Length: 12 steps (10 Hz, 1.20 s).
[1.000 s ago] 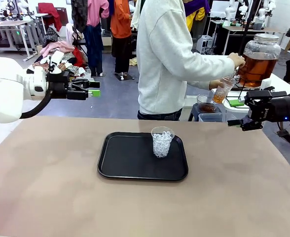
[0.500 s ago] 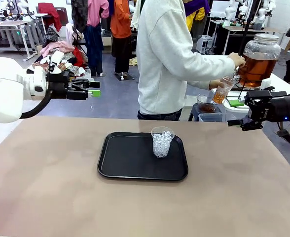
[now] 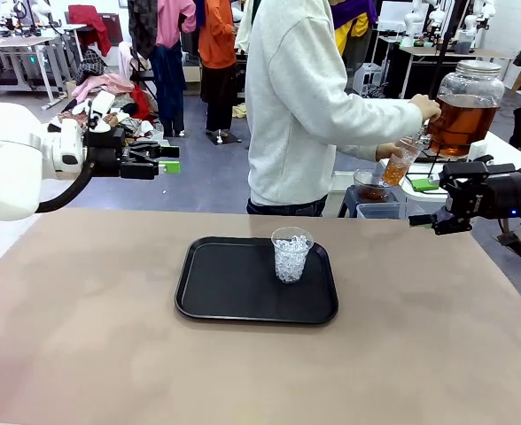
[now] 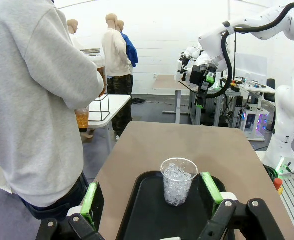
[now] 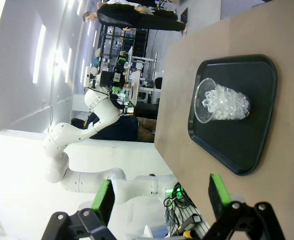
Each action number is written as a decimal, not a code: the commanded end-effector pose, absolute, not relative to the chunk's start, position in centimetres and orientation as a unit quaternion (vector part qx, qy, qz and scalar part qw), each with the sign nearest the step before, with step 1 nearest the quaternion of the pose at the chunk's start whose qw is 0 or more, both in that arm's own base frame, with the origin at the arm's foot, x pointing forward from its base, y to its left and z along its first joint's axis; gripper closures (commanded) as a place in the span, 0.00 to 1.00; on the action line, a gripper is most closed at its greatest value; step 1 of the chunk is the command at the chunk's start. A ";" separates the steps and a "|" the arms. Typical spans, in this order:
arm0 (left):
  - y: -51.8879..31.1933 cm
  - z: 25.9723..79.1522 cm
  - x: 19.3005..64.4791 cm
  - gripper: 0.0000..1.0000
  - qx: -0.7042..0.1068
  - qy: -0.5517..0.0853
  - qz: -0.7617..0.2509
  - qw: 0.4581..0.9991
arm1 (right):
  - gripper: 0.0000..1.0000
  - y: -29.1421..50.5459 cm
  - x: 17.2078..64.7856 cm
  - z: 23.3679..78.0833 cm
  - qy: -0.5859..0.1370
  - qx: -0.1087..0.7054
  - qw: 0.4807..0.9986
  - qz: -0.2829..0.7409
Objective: Pour the drink into the iced cup.
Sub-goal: Pick up the iced cup indicated by the human and present it to them.
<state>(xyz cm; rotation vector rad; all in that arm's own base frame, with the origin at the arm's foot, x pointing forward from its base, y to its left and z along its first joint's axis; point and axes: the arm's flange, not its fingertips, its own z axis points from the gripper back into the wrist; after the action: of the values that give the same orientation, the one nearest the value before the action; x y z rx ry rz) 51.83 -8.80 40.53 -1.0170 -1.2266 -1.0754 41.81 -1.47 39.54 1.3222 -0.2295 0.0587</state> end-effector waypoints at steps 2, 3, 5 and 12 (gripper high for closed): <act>-8.9 40.6 51.9 0.00 -0.432 -0.528 -0.454 0.573 | 0.00 -1.5 41.7 39.7 -0.109 0.612 0.783 0.026; -8.9 40.6 51.9 0.00 -0.432 -0.528 -0.454 0.573 | 0.00 -1.5 41.7 39.7 -0.109 0.612 0.783 0.026; -8.9 40.6 51.9 0.00 -0.432 -0.528 -0.454 0.573 | 0.00 -1.5 41.7 39.7 -0.109 0.612 0.783 0.026; -8.9 40.6 51.9 0.00 -0.432 -0.528 -0.454 0.573 | 0.00 -1.5 41.7 39.7 -0.109 0.612 0.783 0.026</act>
<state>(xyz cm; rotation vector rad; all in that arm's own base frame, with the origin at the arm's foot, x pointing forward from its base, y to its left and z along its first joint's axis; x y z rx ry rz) 51.83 -8.80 40.53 -1.0170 -1.2266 -1.0754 41.81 -1.47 39.54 1.3222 -0.2295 0.0587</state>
